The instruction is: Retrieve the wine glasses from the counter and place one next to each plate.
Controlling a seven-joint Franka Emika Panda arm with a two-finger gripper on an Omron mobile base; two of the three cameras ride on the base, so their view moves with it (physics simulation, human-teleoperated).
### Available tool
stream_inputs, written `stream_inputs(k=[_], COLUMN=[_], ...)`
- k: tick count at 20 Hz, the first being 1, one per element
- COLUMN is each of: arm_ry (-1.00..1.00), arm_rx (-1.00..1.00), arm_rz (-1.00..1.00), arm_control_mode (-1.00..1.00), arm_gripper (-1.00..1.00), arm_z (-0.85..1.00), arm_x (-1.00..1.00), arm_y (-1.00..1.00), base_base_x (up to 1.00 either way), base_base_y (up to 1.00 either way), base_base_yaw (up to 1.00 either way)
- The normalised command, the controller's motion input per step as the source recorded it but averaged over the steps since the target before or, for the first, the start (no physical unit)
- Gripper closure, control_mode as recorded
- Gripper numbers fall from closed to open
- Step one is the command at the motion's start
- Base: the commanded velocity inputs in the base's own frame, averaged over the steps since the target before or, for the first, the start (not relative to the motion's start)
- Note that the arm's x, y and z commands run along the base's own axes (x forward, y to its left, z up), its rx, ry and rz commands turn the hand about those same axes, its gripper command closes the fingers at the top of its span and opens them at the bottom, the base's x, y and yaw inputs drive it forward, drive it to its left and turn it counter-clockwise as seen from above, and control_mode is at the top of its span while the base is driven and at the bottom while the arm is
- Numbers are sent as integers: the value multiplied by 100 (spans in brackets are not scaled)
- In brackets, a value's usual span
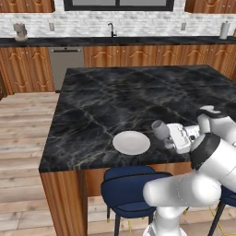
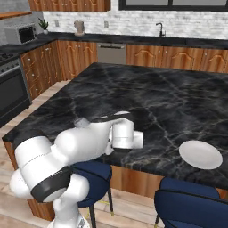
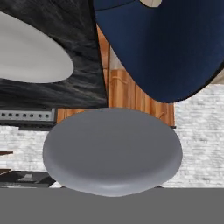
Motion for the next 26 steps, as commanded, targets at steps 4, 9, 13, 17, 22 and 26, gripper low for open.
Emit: stream_inputs(k=[4,9,13,17,22,26], arm_ry=[-1,0,0,-3,-5,0], arm_rx=[3,10,10,2,0,0], arm_rz=[5,4,7,8,3,0], arm_control_mode=[-100,-100,-100,-100,-100,-100], arm_gripper=[100,100,100,100,100,100], arm_z=[-23,-10,-14,-16,-26,-41], arm_x=[39,59,51,38,35,28], arm_y=[-7,0,-14,-22,-5,0], base_base_x=[0,0,0,0,0,0], base_base_y=[0,0,0,0,0,0], base_base_yaw=[0,0,0,0,0,0])
